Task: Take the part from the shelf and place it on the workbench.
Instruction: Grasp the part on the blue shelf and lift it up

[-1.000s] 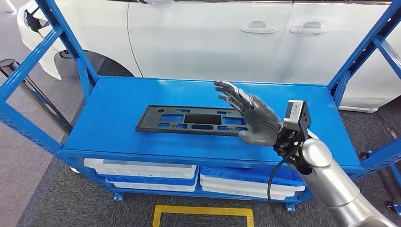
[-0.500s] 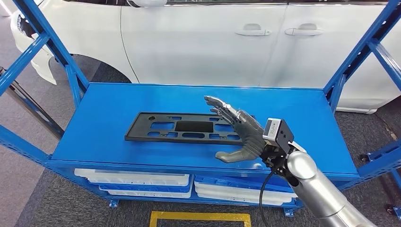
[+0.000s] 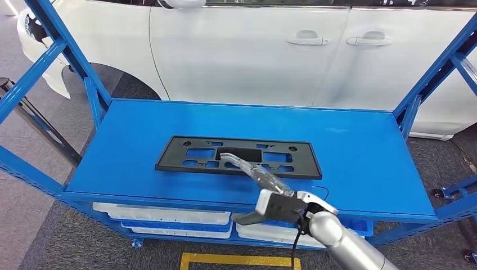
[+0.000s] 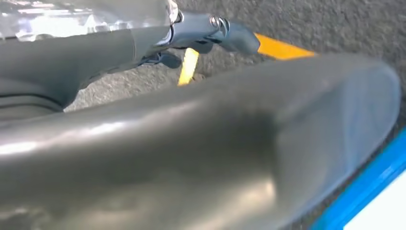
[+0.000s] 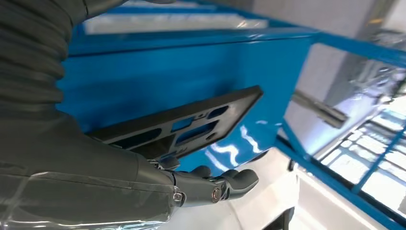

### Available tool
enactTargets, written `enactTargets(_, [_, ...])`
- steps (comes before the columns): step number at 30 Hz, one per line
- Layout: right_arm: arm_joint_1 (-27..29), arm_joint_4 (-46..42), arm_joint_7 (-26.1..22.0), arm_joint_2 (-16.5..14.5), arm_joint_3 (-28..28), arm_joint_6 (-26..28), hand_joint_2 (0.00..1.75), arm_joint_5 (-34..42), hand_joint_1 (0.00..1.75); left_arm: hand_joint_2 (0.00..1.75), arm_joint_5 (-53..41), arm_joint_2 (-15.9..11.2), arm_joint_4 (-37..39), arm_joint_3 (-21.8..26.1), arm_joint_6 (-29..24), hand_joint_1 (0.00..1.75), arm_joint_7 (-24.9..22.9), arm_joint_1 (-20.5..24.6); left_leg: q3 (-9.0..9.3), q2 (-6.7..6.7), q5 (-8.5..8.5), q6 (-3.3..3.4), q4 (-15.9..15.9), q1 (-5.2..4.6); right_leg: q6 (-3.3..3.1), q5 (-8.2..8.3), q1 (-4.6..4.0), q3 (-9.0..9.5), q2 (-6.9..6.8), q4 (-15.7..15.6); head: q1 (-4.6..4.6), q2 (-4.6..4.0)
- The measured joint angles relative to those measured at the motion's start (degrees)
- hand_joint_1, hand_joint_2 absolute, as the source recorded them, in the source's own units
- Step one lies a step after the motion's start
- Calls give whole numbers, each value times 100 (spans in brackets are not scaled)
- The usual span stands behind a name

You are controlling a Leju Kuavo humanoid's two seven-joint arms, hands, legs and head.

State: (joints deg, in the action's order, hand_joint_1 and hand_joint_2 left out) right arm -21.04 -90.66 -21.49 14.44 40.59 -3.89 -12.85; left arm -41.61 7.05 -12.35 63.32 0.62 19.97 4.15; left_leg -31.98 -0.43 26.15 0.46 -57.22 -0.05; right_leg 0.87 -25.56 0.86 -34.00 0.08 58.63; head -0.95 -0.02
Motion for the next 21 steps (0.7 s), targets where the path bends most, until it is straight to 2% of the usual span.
enactTargets(3, [-160, 398, 68, -428, 460, 674, 175, -1051, 0, 0, -33, -1, 0, 0, -14, 0, -1, 26, -2, 14, 22, -115, -2, 10, -106, 3, -22, 15, 26, -67, -2, 0])
enactTargets(5, [-368, 769, 93, -719, 774, 1057, 175, -1487, 0, 0, -34, -1, 0, 1, -32, 0, 14, 39, -66, 20, 141, -190, -172, 27, -173, 19, -8, 32, 31, -96, -5, 0])
enactTargets(6, [-487, 975, 101, -866, 919, 1210, 175, -1624, 0, 0, -34, -1, 0, 2, -40, 0, 27, 42, -188, 20, 287, -220, -434, 37, -199, 24, -2, 37, 28, -105, -8, 0])
enactTargets(8, [-712, 1435, 117, -1167, 1204, 1477, 175, -1874, 0, 0, -36, -1, 0, 5, -48, 0, 47, 43, -583, 20, 649, -262, -1229, 52, -232, 18, -14, 36, 24, -103, -12, 0])
enactTargets(9, [-791, 1643, 139, -1298, 1324, 1587, 175, -2005, 0, 0, -39, 0, 0, 7, -49, 0, 51, 38, -753, 20, 746, -273, -1549, 58, -237, 16, -21, 37, 22, -102, -11, 0])
enactTargets(10, [-851, 1832, 168, -1417, 1428, 1691, 175, -2137, 0, 0, -44, 0, 0, 8, -49, 0, 54, 32, -835, 20, 734, -276, -1679, 61, -240, 12, -26, 39, 20, -100, -11, 0])
enactTargets(11, [-899, 1997, 207, -1529, 1515, 1816, 175, -2289, 0, 0, -52, 0, 0, 8, -49, 0, 56, 27, -796, 20, 605, -270, -1560, 63, -239, 9, -29, 46, 21, -99, -11, 0])
enactTargets(13, [-1008, 2273, 314, -1756, 1667, 2113, 175, -2629, 0, 0, -84, -3, 0, 10, -49, 0, 59, 26, -430, 22, 180, -233, -754, 63, -228, -3, -32, 71, 27, -98, -11, 0])
enactTargets(15, [-1136, 2512, 464, -1974, 1799, 2440, 175, -2991, 0, 0, -127, -5, 0, 10, -49, 0, 63, 38, -118, 21, -62, -178, -94, 38, -190, -11, -47, 84, 33, -98, -9, 0])
enactTargets(17, [-1246, 2746, 636, -2181, 1907, 2712, 175, -3307, 0, 0, -163, -7, 0, 10, -46, 0, 75, 44, -76, 14, -72, -128, 14, 8, -135, -10, -57, 84, 34, -107, -7, 0])
enactTargets(19, [-1359, 2999, 805, -2390, 1992, 2901, 175, -3586, 0, 0, -193, -7, 0, 10, -38, 0, 91, 42, -60, 15, -100, -61, 55, 34, -73, -37, -61, 77, 28, -84, -5, 0])
enactTargets(21, [-1479, 3252, 938, -2565, 2046, 3008, 175, -3791, 0, 0, -217, -7, 0, 11, -22, 0, 103, 47, -35, 25, -135, 2, 106, 63, -23, -247, -62, -64, 21, 239, 4, 0])
